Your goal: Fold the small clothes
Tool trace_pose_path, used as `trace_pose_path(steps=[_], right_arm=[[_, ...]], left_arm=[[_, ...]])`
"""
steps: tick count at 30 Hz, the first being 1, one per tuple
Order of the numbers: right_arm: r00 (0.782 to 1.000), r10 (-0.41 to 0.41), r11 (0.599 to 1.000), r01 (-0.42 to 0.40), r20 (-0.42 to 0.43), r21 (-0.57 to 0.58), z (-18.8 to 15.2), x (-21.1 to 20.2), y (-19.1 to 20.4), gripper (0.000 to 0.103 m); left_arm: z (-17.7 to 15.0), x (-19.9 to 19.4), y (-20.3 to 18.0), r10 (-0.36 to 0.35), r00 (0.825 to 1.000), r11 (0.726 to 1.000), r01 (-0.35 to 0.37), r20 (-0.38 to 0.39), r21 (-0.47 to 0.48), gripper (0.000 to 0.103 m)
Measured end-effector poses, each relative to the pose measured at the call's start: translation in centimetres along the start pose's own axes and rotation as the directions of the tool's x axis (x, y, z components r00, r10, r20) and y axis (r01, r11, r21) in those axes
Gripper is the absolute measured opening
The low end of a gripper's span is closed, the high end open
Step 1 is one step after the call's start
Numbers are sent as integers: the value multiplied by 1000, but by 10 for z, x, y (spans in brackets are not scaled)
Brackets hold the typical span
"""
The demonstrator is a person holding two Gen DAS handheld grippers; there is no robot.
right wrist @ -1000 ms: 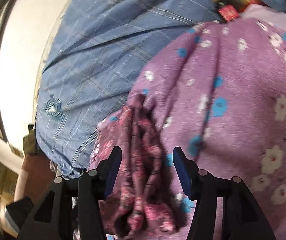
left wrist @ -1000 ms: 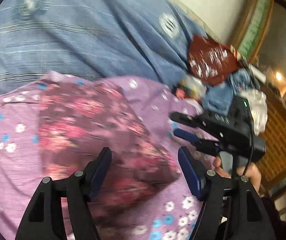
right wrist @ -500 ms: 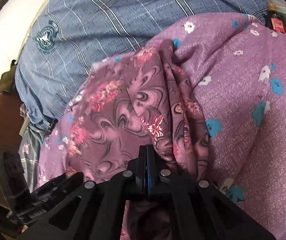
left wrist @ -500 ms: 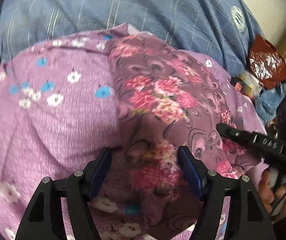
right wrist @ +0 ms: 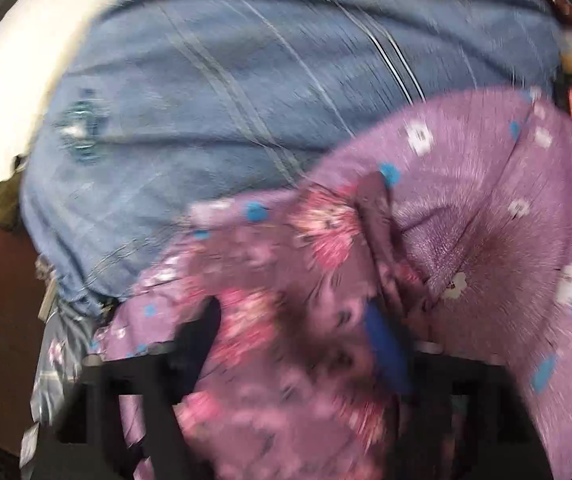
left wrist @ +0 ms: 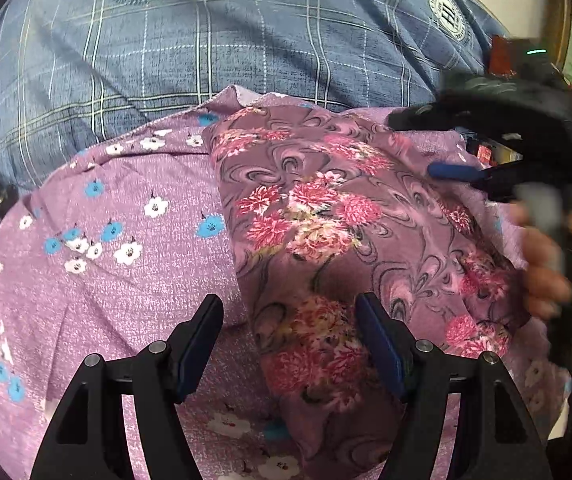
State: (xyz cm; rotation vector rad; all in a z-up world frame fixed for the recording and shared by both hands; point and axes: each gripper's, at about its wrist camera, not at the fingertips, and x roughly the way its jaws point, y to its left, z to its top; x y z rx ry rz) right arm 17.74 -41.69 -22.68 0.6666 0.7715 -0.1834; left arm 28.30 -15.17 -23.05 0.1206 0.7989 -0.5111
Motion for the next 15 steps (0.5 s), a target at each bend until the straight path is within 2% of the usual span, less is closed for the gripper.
trace_pose_path(steps=[2,3,4,5,6,9,11,15], right_arm=[[988,-125,990,129,-86,50,2,29,-27,75],[992,-87,992,94,-89,84,3,31,-34,75],[996,-63,992,69,-62,108,5,22,-36,65],[996,-56,992,63,-64,113,9,15,-35,49],[998,-34,994,39,-43,105,12,7,-32,44],[999,15,998,-17,50,55,20,-16,-17,37],[996,65,998,-66,53,17,22,-17,-4,35],[1000,26,996,-24,11,-92,20,9,29,35]], left_arm=[[2,1,-3,9,1000,1000,-9,4,16,70],[2,1,-4,10,1000,1000,-10,5,20,70],[3,1,-5,16,1000,1000,-16,6,22,70],[4,2,-4,16,1000,1000,-16,7,20,70],[4,2,-4,11,1000,1000,-11,8,15,70],[4,5,-2,6,1000,1000,-6,0,-1,70],[3,4,-3,9,1000,1000,-9,1,-1,70],[2,8,-3,13,1000,1000,-13,-11,-11,75]])
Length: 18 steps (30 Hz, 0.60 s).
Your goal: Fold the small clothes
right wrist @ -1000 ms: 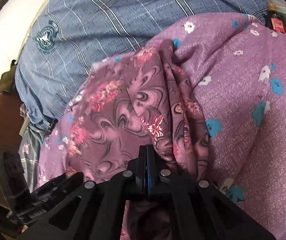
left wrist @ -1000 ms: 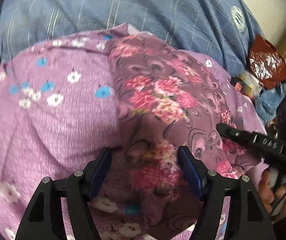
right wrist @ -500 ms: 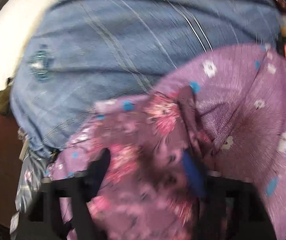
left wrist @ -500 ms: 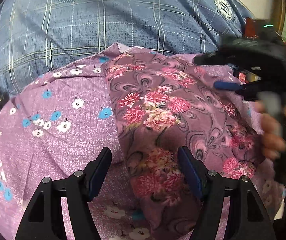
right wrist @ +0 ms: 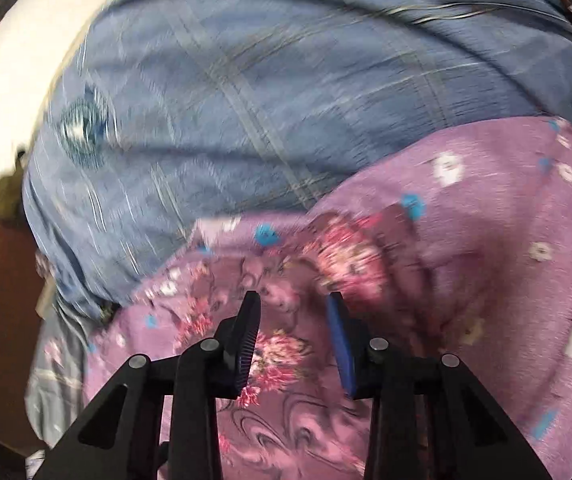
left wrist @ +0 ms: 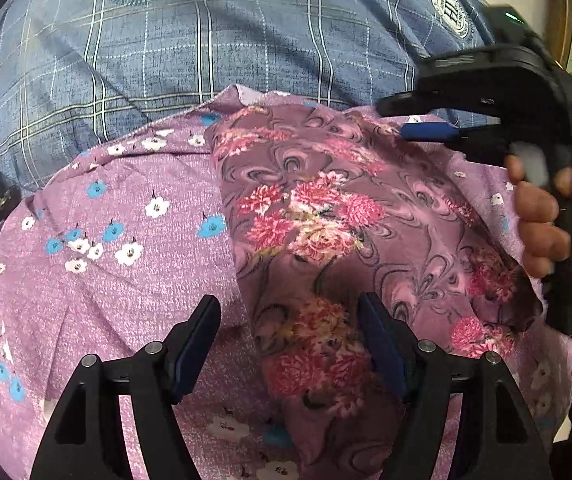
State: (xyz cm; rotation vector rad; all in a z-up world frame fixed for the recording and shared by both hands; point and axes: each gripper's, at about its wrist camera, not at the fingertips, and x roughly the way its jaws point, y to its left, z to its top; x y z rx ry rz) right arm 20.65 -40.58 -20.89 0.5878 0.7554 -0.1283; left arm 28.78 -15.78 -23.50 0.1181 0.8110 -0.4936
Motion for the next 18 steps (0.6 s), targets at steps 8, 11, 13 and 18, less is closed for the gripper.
trace_pose_path(steps=[8,11,13,18], right_arm=[[994,-40,996,32,-102,-85,-22,45,8,36],[997,5,999,-8,-76,-45,-23,18,2,38],[998,-5,999,2,-61,-53,-29,-5,1,39],[999,-6,998,2,-46,-70,-55,-61,5,38]], left_arm=[[-2,15,2,-71,994,997,70,-88,-24,82],[6,10,6,-109,991,993,105,-78,-44,82],[10,3,11,-114,993,992,111,-42,-62,82],[11,10,17,-46,996,997,42,-70,-63,84]])
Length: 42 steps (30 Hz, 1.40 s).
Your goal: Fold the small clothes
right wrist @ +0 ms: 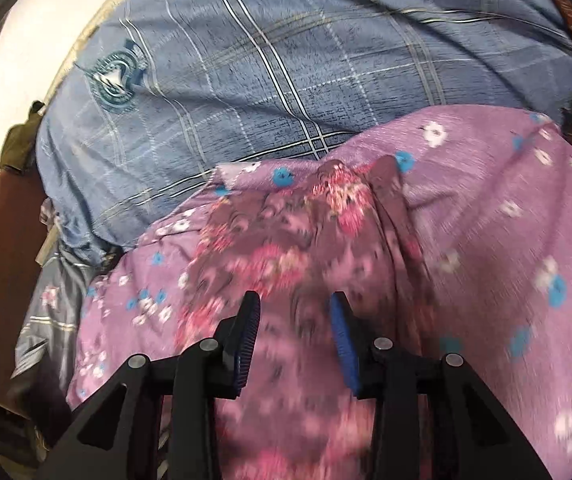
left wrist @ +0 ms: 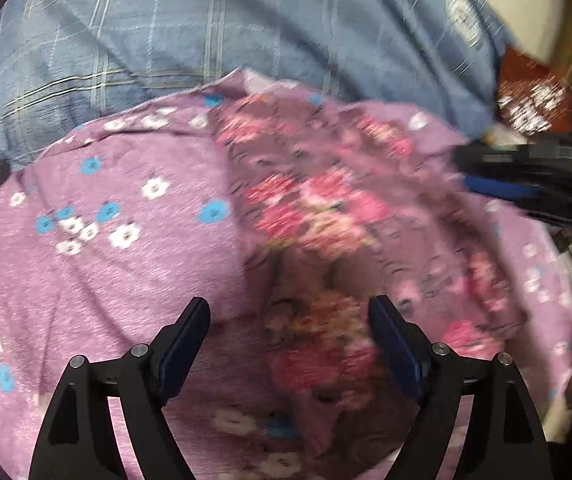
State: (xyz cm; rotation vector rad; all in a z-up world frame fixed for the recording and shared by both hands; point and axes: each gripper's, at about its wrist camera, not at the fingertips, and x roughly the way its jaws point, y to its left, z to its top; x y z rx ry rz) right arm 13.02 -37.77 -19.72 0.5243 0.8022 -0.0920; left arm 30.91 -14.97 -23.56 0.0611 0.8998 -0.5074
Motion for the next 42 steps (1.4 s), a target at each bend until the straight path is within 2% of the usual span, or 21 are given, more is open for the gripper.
trace_pose_path(steps=[3,6,8,11,13,15,16,18,20,21,23,24,29,32,34,39,42], right_arm=[[998,58,997,-56,-26,61,-27,-14,-11,35],[994,53,992,-41,-97,118,-55,-11,-30,32],[990,-51,992,66,-131,110,-67,-6,-39,2],[994,-59,988,71,-87,136,-68,-20,-43,3],[997,-79,992,81,-23,93,-69,-34,-31,11],[1000,-24,999,23,19,43,-72,-42,-20,11],[1000,0,1000,-1,8,20,-74,-39,-13,11],[998,-1,1000,0,-57,-10,-78,-23,-8,11],[987,-52,998,56,-151,24,-83,0,-24,0],[987,-48,997,56,-153,46,-86,0,-33,0],[989,25,992,-6,-149,124,-80,-5,-53,0],[991,19,992,-2,-132,128,-78,-9,-58,0],[993,-57,998,61,-106,29,-76,-6,-50,0],[992,-67,997,71,-103,37,-75,0,-50,0],[990,-105,994,106,-91,-2,-78,3,-44,0],[973,-222,973,217,-60,-84,-83,5,-23,0],[955,-294,948,286,-40,-142,-86,8,-12,0]], left_arm=[[-1,6,2,-20,1000,999,20,-16,-28,84],[0,3,2,-24,999,999,23,-23,-31,84],[-2,-2,4,-27,999,999,26,-20,-42,84],[-5,-7,11,-36,999,997,34,-17,-70,83],[-7,-12,10,-27,1000,998,27,-9,-63,83],[-7,-15,8,-13,1000,999,13,0,-44,83],[-8,-16,7,-8,1000,999,8,2,-33,83],[-9,-17,6,-1,1000,1000,1,-2,-18,84],[-10,-14,7,4,1000,1000,-4,-12,-8,84],[-10,-12,7,3,1000,1000,-3,-16,2,84],[-9,-9,6,16,1000,999,-15,-19,29,84],[-8,-8,5,19,1000,999,-18,-20,42,84],[-9,-9,0,47,999,995,-46,-7,91,84],[-10,-9,0,43,999,996,-43,-6,82,84],[-10,-9,2,33,999,997,-32,-12,66,84],[-9,-8,9,1,1000,999,0,-27,33,84],[-9,-6,13,-16,999,1000,16,-34,8,85]])
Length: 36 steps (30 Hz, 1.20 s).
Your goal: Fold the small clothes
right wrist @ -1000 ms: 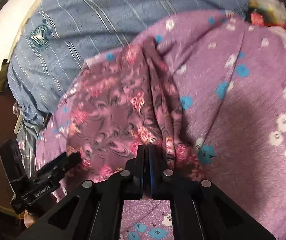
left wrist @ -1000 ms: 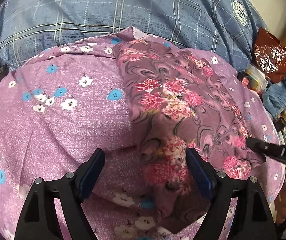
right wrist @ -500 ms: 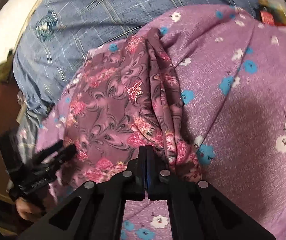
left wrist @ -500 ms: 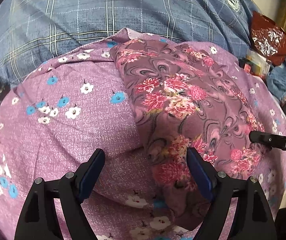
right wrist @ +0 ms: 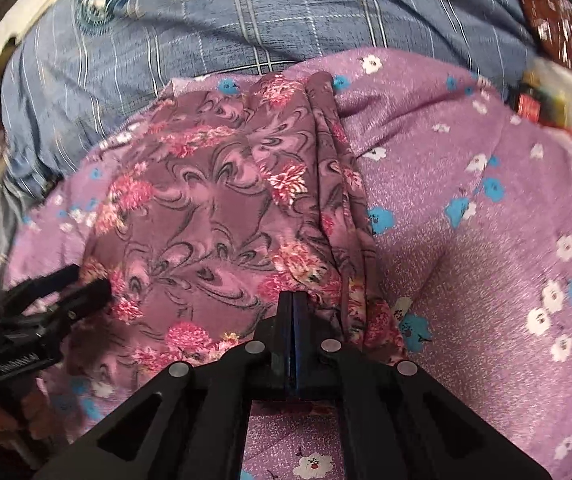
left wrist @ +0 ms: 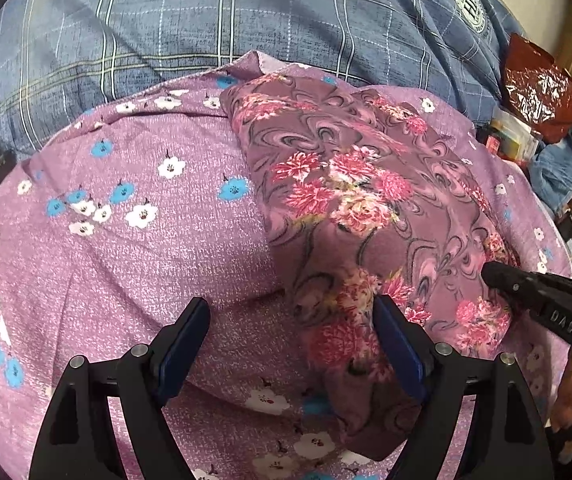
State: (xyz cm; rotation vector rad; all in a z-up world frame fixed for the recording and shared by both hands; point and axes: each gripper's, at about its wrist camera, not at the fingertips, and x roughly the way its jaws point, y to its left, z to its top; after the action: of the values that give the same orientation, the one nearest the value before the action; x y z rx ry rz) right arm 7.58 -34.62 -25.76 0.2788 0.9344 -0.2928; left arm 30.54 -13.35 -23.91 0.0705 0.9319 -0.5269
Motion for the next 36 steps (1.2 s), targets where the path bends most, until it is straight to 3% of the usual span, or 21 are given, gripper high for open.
trace_pose_path(steps=[7,19,24,28,31,36], right_arm=[[990,-140,983,142,25,-119,-6,-2,22,0],[983,-177,970,181,37,-162,-7,0,29,0],[990,-129,980,135,52,-148,-5,-9,30,4],[989,-47,990,65,140,-123,2,-30,30,4],[984,-38,993,56,172,-102,17,-33,30,5],[991,22,1000,-21,133,-12,56,-12,23,9]], left_arm=[[1,5,0,4,1000,1000,-4,-2,-16,87],[2,5,-1,-2,1000,1000,2,-3,-27,88],[7,-13,-2,-57,996,998,59,62,-20,84],[14,-37,2,-121,980,992,125,157,-13,84],[24,-35,11,-48,980,999,51,191,-11,84],[40,-1,28,11,994,995,-1,108,-97,84]])
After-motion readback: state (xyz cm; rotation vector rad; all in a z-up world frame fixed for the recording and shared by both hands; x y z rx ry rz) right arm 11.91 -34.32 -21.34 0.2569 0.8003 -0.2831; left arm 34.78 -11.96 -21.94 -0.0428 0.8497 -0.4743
